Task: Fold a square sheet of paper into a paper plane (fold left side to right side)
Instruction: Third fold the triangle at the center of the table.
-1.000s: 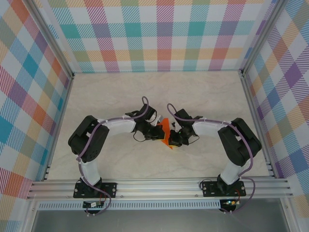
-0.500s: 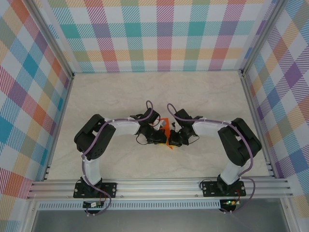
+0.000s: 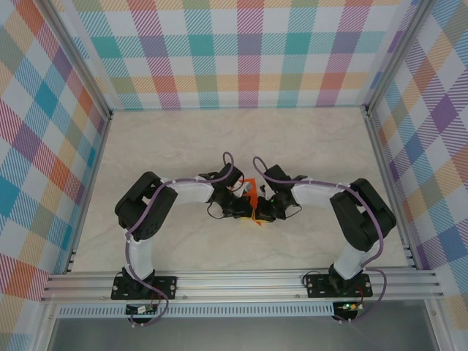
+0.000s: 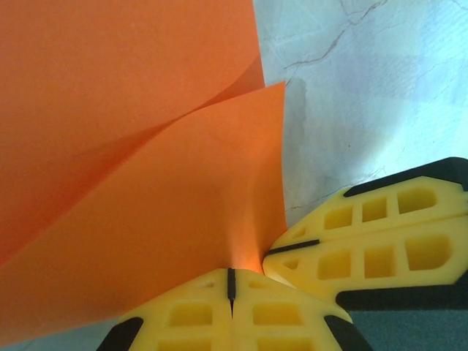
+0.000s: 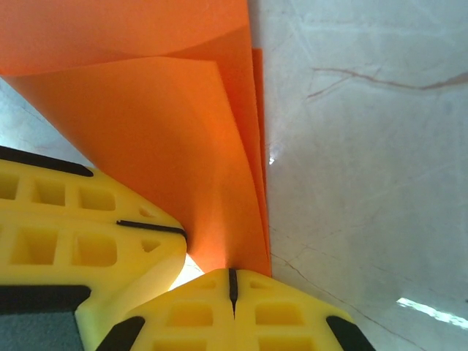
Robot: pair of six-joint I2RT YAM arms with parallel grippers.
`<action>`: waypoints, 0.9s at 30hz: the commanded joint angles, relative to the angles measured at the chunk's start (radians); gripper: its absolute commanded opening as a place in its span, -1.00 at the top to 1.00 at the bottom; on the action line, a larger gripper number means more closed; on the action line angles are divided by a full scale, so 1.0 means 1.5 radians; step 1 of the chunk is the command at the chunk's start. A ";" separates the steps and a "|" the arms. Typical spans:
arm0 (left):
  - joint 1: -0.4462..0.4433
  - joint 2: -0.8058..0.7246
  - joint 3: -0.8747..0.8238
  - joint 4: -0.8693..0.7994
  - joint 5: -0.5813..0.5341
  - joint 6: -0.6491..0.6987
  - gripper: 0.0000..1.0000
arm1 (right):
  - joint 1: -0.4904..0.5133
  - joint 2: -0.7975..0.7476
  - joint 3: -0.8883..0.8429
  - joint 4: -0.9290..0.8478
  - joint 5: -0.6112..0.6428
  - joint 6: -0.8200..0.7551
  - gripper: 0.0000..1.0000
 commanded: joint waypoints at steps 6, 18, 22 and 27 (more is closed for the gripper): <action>0.059 0.024 0.007 -0.061 -0.067 0.055 1.00 | 0.005 0.037 -0.028 -0.081 0.078 -0.017 1.00; 0.177 0.026 0.000 -0.098 -0.070 0.116 1.00 | 0.006 0.033 -0.031 -0.086 0.076 -0.022 1.00; 0.205 0.033 0.011 -0.097 -0.053 0.122 1.00 | 0.006 0.033 -0.032 -0.079 0.068 -0.024 1.00; 0.217 0.015 0.013 -0.095 -0.039 0.117 1.00 | 0.006 0.021 -0.033 -0.060 0.056 -0.023 0.93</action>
